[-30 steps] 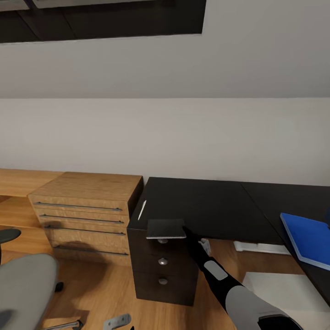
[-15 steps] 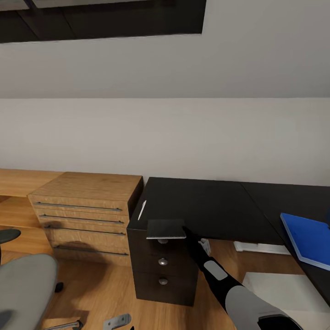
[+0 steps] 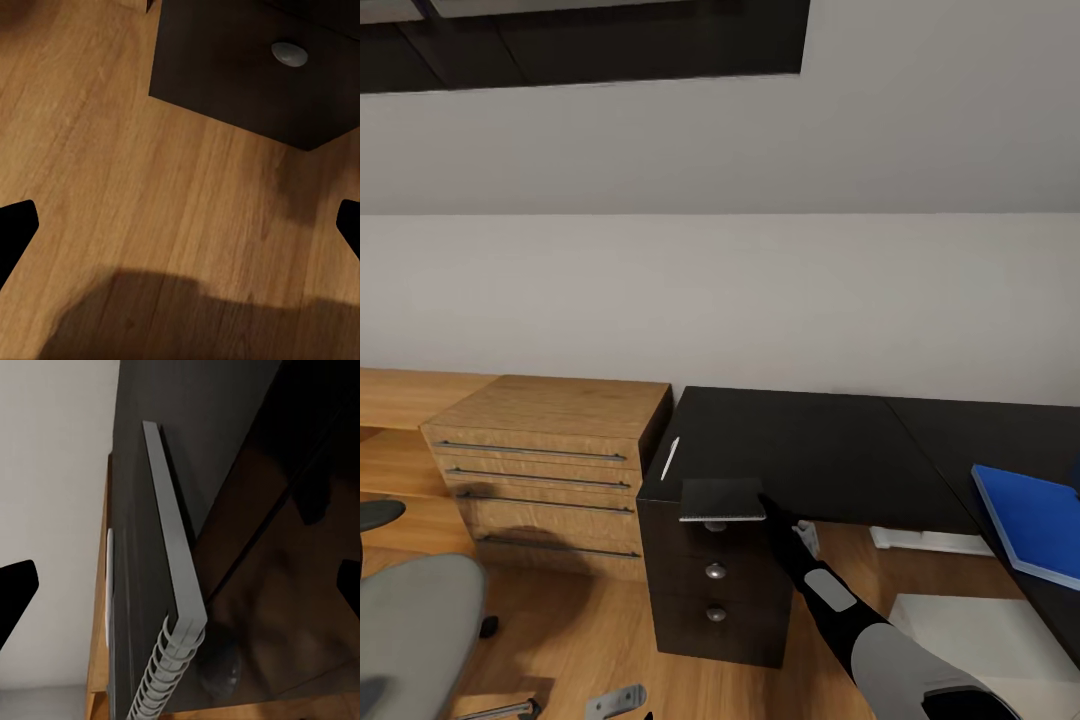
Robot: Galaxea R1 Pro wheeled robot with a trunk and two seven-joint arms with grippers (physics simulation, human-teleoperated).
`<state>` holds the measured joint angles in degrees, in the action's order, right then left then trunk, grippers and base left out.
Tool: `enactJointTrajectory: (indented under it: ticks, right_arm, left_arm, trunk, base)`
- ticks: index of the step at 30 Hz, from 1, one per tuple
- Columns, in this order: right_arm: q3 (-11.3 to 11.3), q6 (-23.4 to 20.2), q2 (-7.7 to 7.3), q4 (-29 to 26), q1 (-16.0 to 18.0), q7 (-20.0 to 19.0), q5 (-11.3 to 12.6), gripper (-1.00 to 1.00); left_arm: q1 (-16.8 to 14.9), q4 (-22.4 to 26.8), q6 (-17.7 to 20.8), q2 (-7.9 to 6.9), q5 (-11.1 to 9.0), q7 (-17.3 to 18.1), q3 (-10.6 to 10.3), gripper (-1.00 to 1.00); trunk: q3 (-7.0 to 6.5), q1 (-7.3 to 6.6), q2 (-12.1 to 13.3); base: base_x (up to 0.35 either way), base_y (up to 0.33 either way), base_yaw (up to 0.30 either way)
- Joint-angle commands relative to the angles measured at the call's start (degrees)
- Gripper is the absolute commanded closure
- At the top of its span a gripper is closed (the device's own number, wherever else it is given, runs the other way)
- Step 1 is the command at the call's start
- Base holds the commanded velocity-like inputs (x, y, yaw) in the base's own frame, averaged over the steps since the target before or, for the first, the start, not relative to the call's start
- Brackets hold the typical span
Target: In the bedroom, organize the workspace by keeping the computer under the desk, ensuring the monitor is on the desk, placing the keyboard on the desk next to the monitor, placing the mouse on the desk next to the keyboard, moving the folder from the swivel chair onto the desk next to the mouse, stacking the notebook on top of the folder with the pen on top of the notebook, and positioning the swivel chair next to the desk.
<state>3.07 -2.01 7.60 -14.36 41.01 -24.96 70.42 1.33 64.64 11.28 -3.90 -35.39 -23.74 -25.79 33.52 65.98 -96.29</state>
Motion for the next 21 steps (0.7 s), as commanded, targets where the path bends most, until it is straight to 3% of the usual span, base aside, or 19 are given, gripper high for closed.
enactJointTrajectory:
  ticks: [1, 21]
  right_arm:
    - [0.3, -0.1, -0.01, 0.0, 0.0, -0.2, 0.6, -1.0]
    - [0.4, -0.1, 0.05, 0.0, 0.0, -0.2, 0.6, -1.0]
  left_arm:
    - [0.0, 0.1, 0.1, -0.06, -0.4, -0.4, -0.1, -1.0]
    - [0.0, 0.1, 0.1, -0.06, -0.4, -0.3, -0.1, -1.0]
  trunk:
    - [0.05, 0.0, 0.0]
    - [0.05, 0.0, 0.0]
  base:
    - [0.0, 0.0, 0.0]
    - [-0.019, 0.016, 0.0]
